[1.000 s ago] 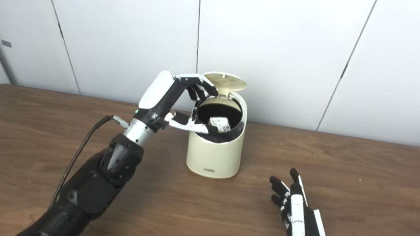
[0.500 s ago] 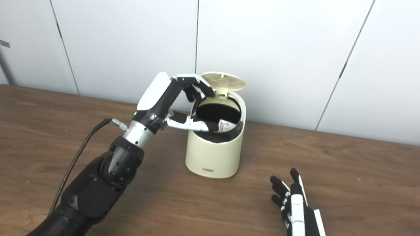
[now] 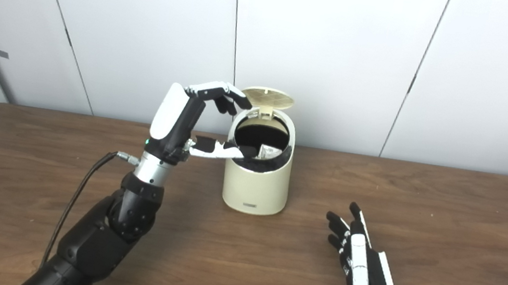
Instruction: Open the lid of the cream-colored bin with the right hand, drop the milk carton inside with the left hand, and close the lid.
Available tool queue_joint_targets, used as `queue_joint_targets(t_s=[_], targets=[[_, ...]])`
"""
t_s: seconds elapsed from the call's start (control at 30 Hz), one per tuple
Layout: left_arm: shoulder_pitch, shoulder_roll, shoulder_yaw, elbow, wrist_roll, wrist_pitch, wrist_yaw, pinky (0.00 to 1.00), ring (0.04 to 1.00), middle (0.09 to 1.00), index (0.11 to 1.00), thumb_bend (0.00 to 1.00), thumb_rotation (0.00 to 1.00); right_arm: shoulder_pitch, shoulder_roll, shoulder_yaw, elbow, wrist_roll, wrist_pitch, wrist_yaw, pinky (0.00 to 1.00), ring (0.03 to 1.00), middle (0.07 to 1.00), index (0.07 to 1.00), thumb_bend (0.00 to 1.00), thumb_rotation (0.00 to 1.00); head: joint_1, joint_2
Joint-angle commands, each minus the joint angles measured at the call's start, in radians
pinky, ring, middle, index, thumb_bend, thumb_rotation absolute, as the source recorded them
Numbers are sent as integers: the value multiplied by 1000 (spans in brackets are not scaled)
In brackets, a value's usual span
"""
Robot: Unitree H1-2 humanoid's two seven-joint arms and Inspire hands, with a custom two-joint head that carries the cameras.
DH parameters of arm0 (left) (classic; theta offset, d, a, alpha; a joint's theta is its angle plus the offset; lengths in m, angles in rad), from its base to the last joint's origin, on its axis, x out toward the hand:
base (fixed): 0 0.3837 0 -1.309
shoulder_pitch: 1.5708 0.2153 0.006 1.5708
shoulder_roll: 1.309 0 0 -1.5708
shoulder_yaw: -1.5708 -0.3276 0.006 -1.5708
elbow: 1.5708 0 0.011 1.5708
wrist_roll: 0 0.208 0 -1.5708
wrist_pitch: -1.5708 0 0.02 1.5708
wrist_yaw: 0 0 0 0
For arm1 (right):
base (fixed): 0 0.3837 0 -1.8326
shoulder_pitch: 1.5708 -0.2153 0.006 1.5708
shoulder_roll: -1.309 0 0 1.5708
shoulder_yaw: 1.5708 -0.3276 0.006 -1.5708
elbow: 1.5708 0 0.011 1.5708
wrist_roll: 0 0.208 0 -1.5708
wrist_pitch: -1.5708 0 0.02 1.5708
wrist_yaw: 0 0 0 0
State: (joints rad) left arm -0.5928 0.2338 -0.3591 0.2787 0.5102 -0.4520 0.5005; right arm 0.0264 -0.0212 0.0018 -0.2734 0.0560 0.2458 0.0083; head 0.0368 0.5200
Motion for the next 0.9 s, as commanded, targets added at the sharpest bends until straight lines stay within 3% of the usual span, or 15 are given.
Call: queue_joint_targets(t_s=[0.0, 0.1, 0.2, 0.3, 0.37, 0.5, 0.53, 0.67, 0.8, 0.87], targets=[[-15, 17, -6, -49, 18, -18, 83, 433, 496, 580, 588, 931, 232, -24, -6, -4, -31, 2, -11, 6, 892, 908, 858, 980, 545, 1000, 8, 15], [3, 27, -15, -80, 10, -18, 125, 432, 489, 578, 595, 941, 242, -30, -9, -6, -25, 1, -9, 7, 889, 903, 854, 980, 551, 1000, 16, 19], [31, 47, -19, -119, -17, -18, 125, 428, 487, 570, 593, 958, 194, -41, -16, -9, -14, 14, -19, 16, 884, 896, 853, 982, 542, 1000, 14, 23], [78, 50, 21, -168, -28, -1, 60, 433, 496, 576, 589, 932, 121, -52, -28, -9, -17, 14, -23, 21, 895, 911, 860, 985, 555, 1000, 11, 44], [110, 39, 60, -199, -23, 29, 2, 464, 524, 599, 620, 841, 62, -65, -36, -7, -25, 8, -22, 21, 886, 898, 850, 967, 564, 1000, 11, 50], [203, -3, 132, -306, -84, 200, -139, 509, 596, 668, 688, 755, 92, -117, -52, -10, -27, -3, -18, 16, 884, 921, 874, 955, 586, 1000, 2, 54], [224, -15, 149, -331, -100, 243, -169, 531, 634, 700, 720, 705, 234, -130, -52, -14, -24, -6, -13, 11, 893, 932, 892, 957, 607, 1000, -1, 56], [285, -46, 198, -403, -135, 358, -263, 603, 703, 755, 783, 591, 502, -176, -60, -17, -36, -25, 25, -2, 895, 941, 917, 951, 636, 998, -13, 68], [344, -51, 232, -452, -162, 441, -347, 762, 798, 842, 886, 584, 794, -235, -77, -28, -9, -18, 18, 10, 904, 947, 927, 933, 663, 1000, -29, 76], [373, -62, 252, -465, -173, 463, -361, 807, 827, 871, 916, 602, 878, -265, -83, -32, 4, -12, 13, 15, 910, 947, 928, 922, 678, 1000, -34, 78]])
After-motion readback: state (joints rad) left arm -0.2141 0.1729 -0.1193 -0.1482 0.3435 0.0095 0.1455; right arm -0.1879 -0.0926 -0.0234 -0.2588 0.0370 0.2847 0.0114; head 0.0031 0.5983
